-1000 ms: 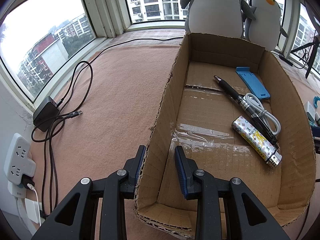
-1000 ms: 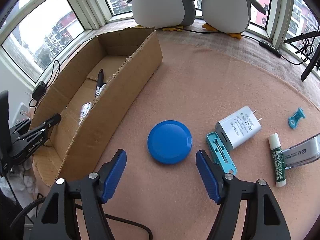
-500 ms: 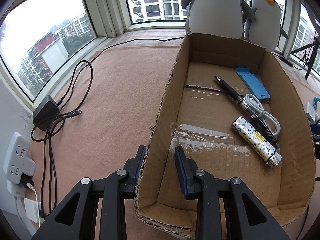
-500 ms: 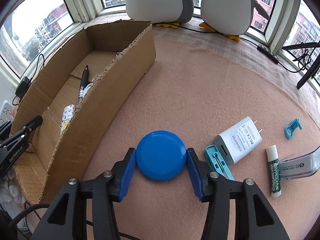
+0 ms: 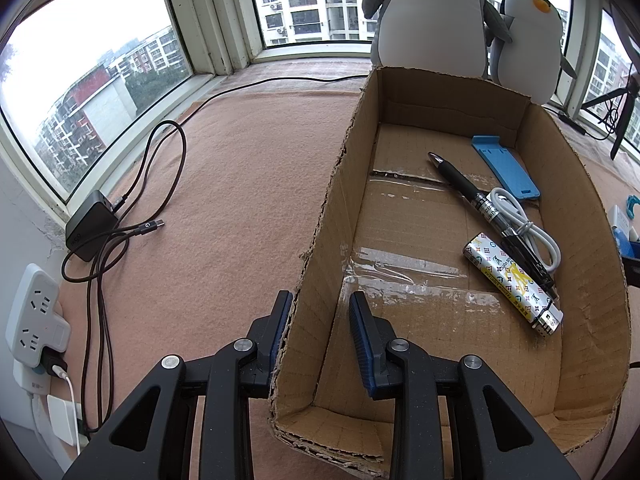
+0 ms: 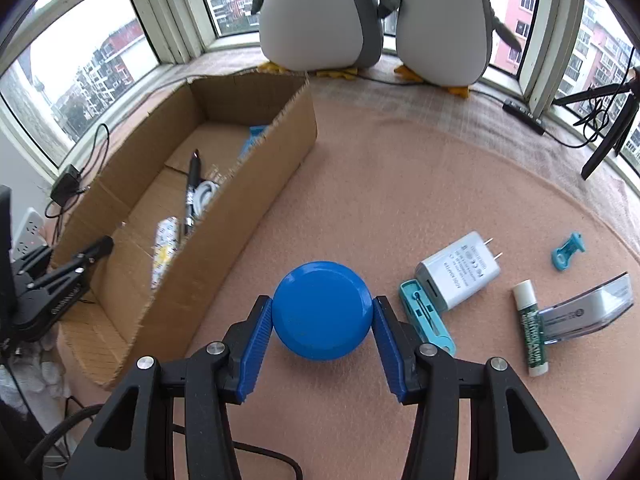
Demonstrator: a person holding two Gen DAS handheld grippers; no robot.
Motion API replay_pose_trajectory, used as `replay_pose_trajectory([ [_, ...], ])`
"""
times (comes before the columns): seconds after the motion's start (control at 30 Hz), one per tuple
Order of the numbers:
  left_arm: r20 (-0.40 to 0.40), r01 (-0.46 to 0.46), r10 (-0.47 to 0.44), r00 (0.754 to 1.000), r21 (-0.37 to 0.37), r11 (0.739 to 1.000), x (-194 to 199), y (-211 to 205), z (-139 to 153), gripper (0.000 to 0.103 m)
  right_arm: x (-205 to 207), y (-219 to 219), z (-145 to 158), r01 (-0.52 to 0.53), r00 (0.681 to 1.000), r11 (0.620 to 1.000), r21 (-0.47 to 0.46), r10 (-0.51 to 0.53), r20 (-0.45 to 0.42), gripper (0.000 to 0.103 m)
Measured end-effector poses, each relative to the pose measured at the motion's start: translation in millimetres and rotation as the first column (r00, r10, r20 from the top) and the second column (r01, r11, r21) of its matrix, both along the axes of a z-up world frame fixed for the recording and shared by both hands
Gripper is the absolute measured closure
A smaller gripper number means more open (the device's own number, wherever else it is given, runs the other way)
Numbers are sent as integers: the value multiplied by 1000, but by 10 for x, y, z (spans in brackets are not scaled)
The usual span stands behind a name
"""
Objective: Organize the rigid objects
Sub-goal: 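Carry the blue round case with the right gripper into the box and release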
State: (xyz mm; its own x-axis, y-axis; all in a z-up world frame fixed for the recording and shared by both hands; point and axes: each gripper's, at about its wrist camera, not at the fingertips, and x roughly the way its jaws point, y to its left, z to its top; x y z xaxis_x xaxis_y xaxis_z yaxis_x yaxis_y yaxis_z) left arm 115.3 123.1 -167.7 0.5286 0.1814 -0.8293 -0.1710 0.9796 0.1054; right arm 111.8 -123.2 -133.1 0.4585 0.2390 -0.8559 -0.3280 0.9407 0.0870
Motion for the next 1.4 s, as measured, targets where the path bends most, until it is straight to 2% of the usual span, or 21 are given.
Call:
replay_pose_trajectory([
  [0.33, 0, 0, 0, 1000, 0, 1000, 0, 5, 0, 72, -18, 283, 574, -64, 992, 996, 66, 57, 111, 57],
  [0.57, 1, 0, 0, 1000, 0, 1000, 2, -3, -3, 72, 66, 633, 768, -122, 983, 988, 93, 107, 151, 57],
  [0.93, 3, -1, 1, 1000, -2, 1000, 9, -9, -4, 72, 266, 1108, 614, -178, 978, 982, 60, 170, 118, 57],
  [1.4, 3, -1, 1, 1000, -2, 1000, 5, -12, -6, 72, 389, 1221, 396, -176, 981, 984, 40, 172, 89, 57],
])
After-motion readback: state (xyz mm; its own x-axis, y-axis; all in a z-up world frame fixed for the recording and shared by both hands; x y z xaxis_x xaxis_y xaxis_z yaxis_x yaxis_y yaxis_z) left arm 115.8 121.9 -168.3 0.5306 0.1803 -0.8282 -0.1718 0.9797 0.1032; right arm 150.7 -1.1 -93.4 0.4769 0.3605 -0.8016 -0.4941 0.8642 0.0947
